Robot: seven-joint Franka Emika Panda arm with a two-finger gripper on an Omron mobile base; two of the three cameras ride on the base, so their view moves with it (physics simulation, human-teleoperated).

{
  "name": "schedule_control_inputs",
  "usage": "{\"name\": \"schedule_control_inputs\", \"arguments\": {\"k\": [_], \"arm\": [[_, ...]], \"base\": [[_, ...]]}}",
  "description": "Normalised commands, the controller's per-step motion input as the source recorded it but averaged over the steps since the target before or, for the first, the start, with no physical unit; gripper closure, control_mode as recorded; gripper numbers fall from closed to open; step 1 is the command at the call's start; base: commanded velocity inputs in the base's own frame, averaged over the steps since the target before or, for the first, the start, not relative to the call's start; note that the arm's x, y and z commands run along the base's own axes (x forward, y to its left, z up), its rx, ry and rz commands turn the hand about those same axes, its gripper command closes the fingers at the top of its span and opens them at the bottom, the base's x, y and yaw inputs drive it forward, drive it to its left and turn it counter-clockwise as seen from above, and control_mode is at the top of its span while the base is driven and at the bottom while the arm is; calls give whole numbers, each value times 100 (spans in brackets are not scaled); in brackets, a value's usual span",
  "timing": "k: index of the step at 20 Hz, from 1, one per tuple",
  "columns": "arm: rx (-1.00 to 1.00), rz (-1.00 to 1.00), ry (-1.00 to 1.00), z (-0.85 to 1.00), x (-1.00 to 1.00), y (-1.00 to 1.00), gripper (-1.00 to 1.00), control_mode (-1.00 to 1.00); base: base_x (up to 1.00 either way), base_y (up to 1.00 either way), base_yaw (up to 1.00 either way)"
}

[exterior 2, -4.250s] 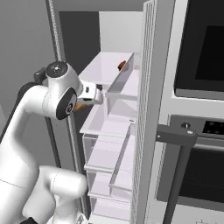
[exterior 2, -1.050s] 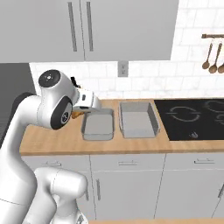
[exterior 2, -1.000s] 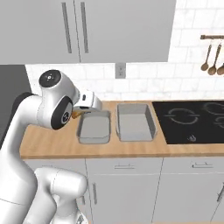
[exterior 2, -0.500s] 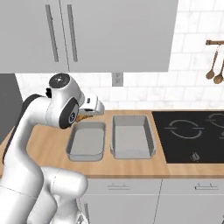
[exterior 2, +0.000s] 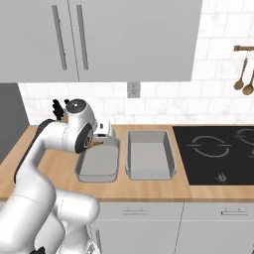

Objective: Place one bell pepper and one chicken drumstick in each tupperware on the nearby counter, to pack two identical lunches.

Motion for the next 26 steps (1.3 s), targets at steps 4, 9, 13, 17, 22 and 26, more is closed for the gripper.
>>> {"name": "schedule_control_inputs", "arguments": {"k": [4,9,13,17,22,26], "arm": [[0,6,3,-73,42,31,100,-100],[0,4,5,-47,49,0,100,-100],[0,5,1,-36,53,0,100,-100],[0,4,0,-30,57,0,100,-100],[0,1,0,-19,43,0,-100,-100],[0,0,2,0,8,0,-100,-100]], "base": [[0,0,0],[0,0,0],[0,0,0],[0,0,0],[0,0,0],[0,0,0]]}}
